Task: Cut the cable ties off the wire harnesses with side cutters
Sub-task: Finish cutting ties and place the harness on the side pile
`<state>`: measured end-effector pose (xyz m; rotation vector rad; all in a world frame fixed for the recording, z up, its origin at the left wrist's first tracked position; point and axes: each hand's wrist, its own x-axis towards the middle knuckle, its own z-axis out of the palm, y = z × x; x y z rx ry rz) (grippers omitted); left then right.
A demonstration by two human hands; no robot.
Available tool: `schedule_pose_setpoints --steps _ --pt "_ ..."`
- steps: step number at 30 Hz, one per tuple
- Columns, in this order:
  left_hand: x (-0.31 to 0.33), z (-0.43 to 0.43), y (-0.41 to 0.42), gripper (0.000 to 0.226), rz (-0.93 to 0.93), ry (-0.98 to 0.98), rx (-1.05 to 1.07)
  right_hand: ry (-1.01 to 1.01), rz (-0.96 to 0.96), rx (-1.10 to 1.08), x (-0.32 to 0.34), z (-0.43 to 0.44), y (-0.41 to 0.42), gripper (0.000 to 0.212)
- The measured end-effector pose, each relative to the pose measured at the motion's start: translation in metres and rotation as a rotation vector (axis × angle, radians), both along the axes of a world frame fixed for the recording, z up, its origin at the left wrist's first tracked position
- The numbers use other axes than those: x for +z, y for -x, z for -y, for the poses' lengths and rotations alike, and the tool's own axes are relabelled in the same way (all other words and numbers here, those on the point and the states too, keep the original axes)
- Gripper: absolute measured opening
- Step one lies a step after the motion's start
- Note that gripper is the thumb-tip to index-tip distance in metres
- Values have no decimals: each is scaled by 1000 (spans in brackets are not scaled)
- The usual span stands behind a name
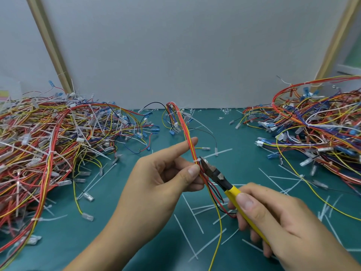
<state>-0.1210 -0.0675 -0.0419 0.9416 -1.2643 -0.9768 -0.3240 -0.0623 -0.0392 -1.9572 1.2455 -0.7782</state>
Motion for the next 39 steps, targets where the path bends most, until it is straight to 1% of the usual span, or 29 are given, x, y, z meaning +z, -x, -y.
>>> schedule_pose_setpoints --steps 4,7,9,11,14,15,16,17,18,19,21,22,23,26,27,31,33,37,39 --pt "0 -1 2 44 3 7 6 1 -12 -29 0 -3 -1 64" --pt "0 -1 3 42 -11 8 15 -49 37 -42 1 -3 -1 64" --pt "0 -2 3 33 -18 3 15 -103 110 -46 2 -3 -2 63" --pt "0 -2 3 25 -41 -32 19 -167 230 -60 4 -2 -4 61" --pt "3 -2 4 12 -158 -161 -7 -222 330 -43 9 -3 -6 57" --pt "3 -2 4 20 -197 -210 -9 -230 338 -31 10 -4 -7 58" --pt "3 -1 5 33 -231 -262 1 -241 344 -23 10 -5 -8 59" --pt "3 0 4 43 -259 -313 20 -254 345 -18 10 -5 -9 60" --pt "2 2 4 47 -277 -360 49 -266 339 -14 10 -4 -10 64" --pt "2 3 3 45 -288 -388 79 -274 329 -10 9 -4 -10 70" --pt "-1 7 0 33 -312 -398 136 -284 322 -11 7 -3 -8 84" --pt "-3 9 -3 28 -320 -391 167 -292 328 -11 5 -2 -8 86" --pt "-5 12 -6 26 -320 -386 194 -305 337 -5 4 -2 -8 84" --pt "-10 18 -16 31 -265 -373 259 -356 360 25 2 -2 -9 63" --pt "-11 20 -19 30 -250 -369 270 -369 370 31 2 -2 -9 61" --pt "-10 20 -22 10 -266 -397 234 -375 392 31 5 -2 -9 62" --pt "-8 19 -20 10 -249 -397 216 -374 391 24 6 -3 -9 59" --pt "-6 14 -17 20 -127 -298 230 -362 354 7 7 -3 -8 58" --pt "-6 11 -16 15 -111 -253 232 -357 329 -8 9 -3 -7 59"
